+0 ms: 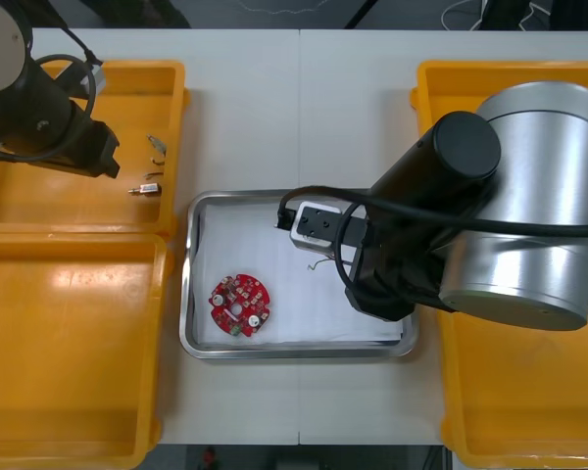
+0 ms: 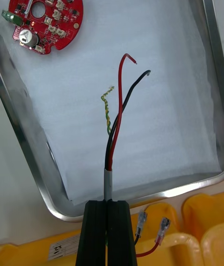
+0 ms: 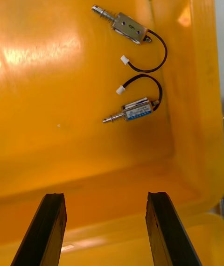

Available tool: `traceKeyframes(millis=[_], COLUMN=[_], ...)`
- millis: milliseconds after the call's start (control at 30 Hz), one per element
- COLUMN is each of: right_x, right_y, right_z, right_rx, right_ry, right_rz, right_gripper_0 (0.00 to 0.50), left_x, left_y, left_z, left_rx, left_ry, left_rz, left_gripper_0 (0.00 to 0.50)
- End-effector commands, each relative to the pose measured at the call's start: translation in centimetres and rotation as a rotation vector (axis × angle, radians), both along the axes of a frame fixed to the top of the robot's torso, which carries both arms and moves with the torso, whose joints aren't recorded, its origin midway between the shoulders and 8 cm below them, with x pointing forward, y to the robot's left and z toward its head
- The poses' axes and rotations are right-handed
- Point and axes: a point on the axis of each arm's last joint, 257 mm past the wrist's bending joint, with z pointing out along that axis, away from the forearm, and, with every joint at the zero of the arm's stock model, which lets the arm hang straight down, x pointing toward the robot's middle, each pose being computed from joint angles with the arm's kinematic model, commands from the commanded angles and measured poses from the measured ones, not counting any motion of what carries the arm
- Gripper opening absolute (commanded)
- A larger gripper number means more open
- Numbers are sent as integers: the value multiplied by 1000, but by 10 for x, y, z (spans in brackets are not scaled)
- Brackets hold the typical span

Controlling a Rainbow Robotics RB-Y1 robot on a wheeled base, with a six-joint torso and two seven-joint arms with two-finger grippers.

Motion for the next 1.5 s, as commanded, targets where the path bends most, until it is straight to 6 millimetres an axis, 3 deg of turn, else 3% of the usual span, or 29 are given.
traceKeyframes(millis=[33,300,467,667,1133,1167,1200,1233,1267,1500], right_x=[2,7,9,10,18,18,18,18,18,19], right_y=[17,22,18,13,2,1,1,1,1,4], right_z=[-11,-49,-83,-108,-135,-135,-135,-135,-135,-128], right_rx=[-73,-89,-122,-136,-153,-152,-153,-153,-151,-134], right_ry=[-53,-51,-11,14,40,41,42,43,42,33], right_rz=[150,171,171,161,117,114,112,112,109,104], right_gripper_0=[0,0,0,0,9,130,371,474,500,500], left_x=[23,35,37,36,42,43,45,46,48,46], left_y=[27,32,25,14,-2,-3,-5,-5,-6,-16], left_z=[39,36,33,17,-30,-36,-41,-43,-48,-58], left_rx=[98,123,147,146,191,176,169,171,175,161], left_ry=[-103,-137,-161,-215,-331,-333,-340,-344,-350,-345], left_rz=[-147,-362,-516,-657,-845,-848,-853,-858,-861,-872], left_gripper_0=[500,500,500,500,500,500,500,500,500,500])
